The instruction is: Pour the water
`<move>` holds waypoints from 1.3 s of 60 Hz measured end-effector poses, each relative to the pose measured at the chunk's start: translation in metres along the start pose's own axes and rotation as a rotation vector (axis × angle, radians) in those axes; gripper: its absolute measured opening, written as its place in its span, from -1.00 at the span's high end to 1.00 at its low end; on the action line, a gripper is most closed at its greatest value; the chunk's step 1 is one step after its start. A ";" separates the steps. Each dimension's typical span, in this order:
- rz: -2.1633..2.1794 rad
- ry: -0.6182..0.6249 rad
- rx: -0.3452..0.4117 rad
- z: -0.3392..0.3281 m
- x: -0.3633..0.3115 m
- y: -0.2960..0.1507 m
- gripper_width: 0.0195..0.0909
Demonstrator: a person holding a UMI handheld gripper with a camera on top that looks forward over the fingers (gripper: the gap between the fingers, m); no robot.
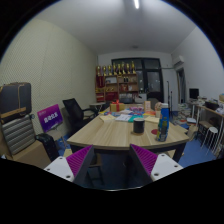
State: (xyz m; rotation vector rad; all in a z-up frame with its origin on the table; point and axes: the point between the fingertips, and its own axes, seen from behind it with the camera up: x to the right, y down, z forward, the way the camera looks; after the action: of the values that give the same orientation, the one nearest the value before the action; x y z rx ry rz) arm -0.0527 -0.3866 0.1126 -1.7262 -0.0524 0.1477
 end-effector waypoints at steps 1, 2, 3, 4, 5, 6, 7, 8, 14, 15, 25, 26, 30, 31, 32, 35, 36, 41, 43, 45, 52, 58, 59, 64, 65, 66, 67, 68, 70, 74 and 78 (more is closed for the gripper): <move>0.000 0.002 0.000 -0.003 -0.002 -0.004 -0.77; -0.001 0.003 0.002 -0.002 -0.002 -0.004 -0.77; -0.005 0.002 0.006 0.001 0.000 -0.001 -0.77; -0.007 0.003 0.009 -0.001 -0.001 -0.006 -0.76; -0.010 0.003 0.013 -0.001 -0.001 -0.006 -0.77; -0.013 0.003 0.017 0.000 -0.001 -0.007 -0.77; -0.017 0.003 0.021 0.000 0.000 -0.007 -0.77; -0.021 0.005 0.024 0.001 0.001 -0.007 -0.76; -0.057 0.023 0.056 0.015 0.016 -0.010 -0.76; -0.065 0.025 0.062 0.018 0.021 -0.011 -0.76; -0.075 0.081 0.151 0.053 0.085 -0.031 -0.77; -0.070 0.089 0.152 0.062 0.100 -0.032 -0.76; -0.052 0.124 0.152 0.077 0.136 -0.030 -0.76; -0.050 0.135 0.152 0.082 0.145 -0.030 -0.77; -0.050 0.149 0.153 0.091 0.156 -0.030 -0.76; -0.052 0.199 0.155 0.104 0.184 -0.028 -0.76; -0.055 0.217 0.153 0.110 0.193 -0.027 -0.76; -0.067 0.276 0.149 0.138 0.234 -0.025 -0.77; -0.069 0.287 0.147 0.157 0.245 -0.026 -0.77; -0.070 0.296 0.145 0.167 0.254 -0.026 -0.77; -0.108 0.341 0.138 0.210 0.286 -0.029 -0.77; -0.131 0.351 0.130 0.240 0.300 -0.030 -0.76; -0.131 0.353 0.130 0.244 0.303 -0.028 -0.75; -0.100 0.379 0.134 0.265 0.319 -0.031 -0.76; -0.089 0.379 0.134 0.269 0.320 -0.030 -0.76; -0.081 0.376 0.132 0.276 0.317 -0.030 -0.74; -0.073 0.370 0.128 0.280 0.320 -0.027 -0.71; -0.064 0.365 0.118 0.284 0.321 -0.024 -0.52; -0.037 0.364 0.097 0.290 0.322 -0.017 -0.13; -0.001 0.391 0.138 0.293 0.327 -0.022 -0.10; -0.001 0.395 0.160 0.295 0.326 -0.018 -0.01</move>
State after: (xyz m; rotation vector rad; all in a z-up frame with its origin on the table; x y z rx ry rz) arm 0.2327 -0.0561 0.0630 -1.5684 0.2432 -0.1867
